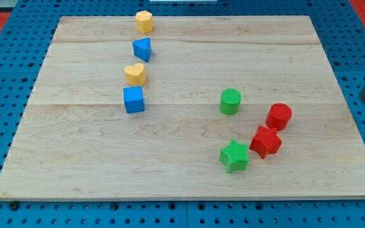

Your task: Move the red star parallel left to the red circle

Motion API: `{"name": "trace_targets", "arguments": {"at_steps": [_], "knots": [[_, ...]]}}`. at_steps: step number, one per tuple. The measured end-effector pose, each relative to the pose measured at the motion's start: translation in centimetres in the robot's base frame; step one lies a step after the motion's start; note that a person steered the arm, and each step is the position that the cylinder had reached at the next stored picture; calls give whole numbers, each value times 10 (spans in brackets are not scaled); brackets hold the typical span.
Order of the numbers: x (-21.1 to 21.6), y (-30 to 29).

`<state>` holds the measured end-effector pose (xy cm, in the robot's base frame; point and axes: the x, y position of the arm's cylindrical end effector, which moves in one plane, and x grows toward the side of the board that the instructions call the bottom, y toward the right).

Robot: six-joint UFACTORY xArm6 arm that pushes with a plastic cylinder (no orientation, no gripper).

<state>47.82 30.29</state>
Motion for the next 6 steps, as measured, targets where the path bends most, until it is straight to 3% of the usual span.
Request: {"name": "trace_targets", "arguments": {"at_steps": [1,2,4,5,6], "knots": [[26,-92],[88,-161],[30,-195],[51,-205],[45,-219]]}}
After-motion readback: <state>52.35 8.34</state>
